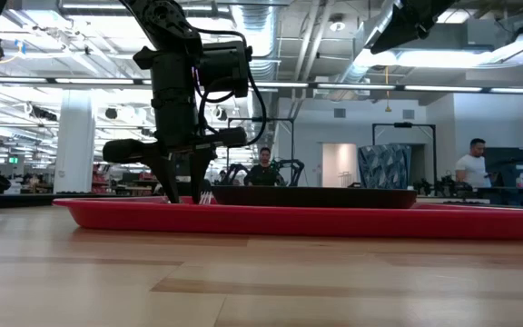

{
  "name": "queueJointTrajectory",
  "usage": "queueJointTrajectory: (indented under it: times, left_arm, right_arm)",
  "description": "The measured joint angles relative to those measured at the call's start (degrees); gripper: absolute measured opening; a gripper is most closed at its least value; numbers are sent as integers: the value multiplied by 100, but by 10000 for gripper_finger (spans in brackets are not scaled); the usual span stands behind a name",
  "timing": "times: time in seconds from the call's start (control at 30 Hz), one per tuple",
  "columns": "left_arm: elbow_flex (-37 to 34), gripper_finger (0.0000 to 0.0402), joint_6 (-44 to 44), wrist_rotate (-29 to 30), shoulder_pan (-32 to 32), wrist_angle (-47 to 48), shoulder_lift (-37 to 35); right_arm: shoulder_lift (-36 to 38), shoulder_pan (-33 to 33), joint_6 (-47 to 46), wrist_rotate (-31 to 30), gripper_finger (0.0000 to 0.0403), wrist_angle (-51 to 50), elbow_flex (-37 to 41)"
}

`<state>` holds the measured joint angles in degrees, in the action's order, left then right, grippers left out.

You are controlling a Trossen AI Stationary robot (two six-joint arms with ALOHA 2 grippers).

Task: Pick and place plate/cup/fork/spoon on tray
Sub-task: Put the pink fork on the orange tray

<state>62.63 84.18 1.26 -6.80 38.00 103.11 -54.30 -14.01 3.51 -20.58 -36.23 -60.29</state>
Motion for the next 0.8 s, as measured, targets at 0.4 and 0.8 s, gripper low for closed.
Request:
queueJointTrajectory:
  times: [0.4,0.8]
  left_arm:
    - [0,103,273,-52,188,-59,0]
    - [2,103,196,6,239,-118,-83]
  right_arm:
    - [0,1,21,28,11,-1,0]
    - [0,1,106,101,11,0,2]
